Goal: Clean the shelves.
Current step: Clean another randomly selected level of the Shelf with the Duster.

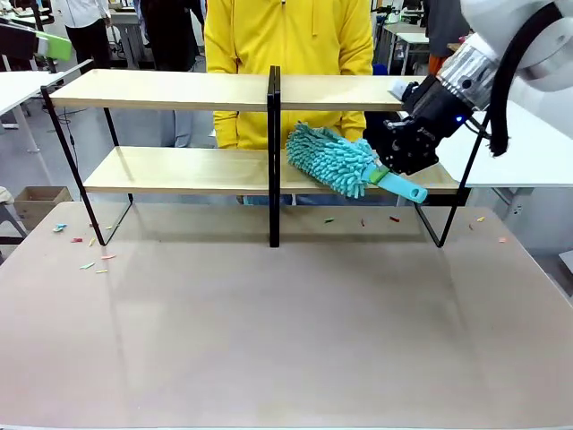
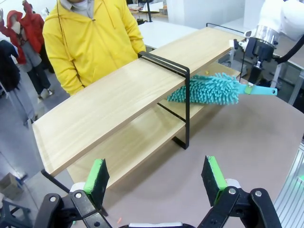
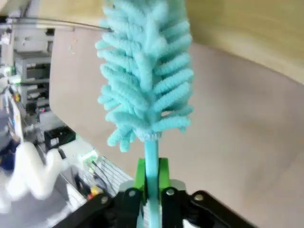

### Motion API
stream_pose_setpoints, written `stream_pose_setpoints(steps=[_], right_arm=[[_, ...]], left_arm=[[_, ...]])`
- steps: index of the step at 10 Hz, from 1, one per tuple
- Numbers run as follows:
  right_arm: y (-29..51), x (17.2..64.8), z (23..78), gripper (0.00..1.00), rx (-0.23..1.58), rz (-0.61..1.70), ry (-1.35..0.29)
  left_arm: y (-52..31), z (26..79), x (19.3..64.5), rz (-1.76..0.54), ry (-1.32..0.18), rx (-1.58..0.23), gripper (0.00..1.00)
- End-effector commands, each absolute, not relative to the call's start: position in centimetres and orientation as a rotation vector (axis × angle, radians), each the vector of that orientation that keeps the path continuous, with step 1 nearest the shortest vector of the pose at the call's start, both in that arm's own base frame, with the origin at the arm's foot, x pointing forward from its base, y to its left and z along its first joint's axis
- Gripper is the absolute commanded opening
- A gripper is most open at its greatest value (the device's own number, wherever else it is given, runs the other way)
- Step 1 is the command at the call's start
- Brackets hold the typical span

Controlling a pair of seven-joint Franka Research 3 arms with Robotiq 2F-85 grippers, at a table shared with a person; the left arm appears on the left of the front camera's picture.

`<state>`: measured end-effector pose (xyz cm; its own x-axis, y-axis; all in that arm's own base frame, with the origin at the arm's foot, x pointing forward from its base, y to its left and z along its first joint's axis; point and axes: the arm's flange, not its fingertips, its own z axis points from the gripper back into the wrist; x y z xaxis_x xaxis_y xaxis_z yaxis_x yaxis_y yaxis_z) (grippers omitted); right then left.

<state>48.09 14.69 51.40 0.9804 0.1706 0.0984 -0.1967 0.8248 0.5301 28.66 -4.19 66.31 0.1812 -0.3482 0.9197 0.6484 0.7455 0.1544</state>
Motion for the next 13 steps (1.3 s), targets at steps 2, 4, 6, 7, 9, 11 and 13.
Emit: stream_pose_setpoints(steps=[2,4,6,7,9,11,13], right_arm=[[13.0,46.4,51.9,0.12,0.429,-0.007,0.004],[10.8,43.9,51.9,0.12,0.283,-0.174,0.034],[7.8,41.9,53.1,0.12,0.124,-0.397,-0.047],[7.1,41.5,53.5,0.12,0.082,-0.457,-0.163],[7.9,41.8,53.2,0.12,0.117,-0.303,-0.313],[8.8,42.1,52.9,0.12,0.213,-0.167,-0.280],[8.6,42.2,52.6,0.12,0.272,-0.146,-0.249]], left_arm=[[-4.3,66.2,28.6,-0.707,-1.193,-0.295,1.00],[-4.3,66.2,28.6,-0.707,-1.193,-0.295,1.00],[-4.3,66.2,28.6,-0.707,-1.193,-0.295,1.00],[-4.3,66.2,28.6,-0.707,-1.193,-0.295,1.00],[-4.3,66.2,28.6,-0.707,-1.193,-0.295,1.00],[-4.3,66.2,28.6,-0.707,-1.193,-0.295,1.00],[-4.3,66.2,28.6,-0.707,-1.193,-0.295,1.00]])
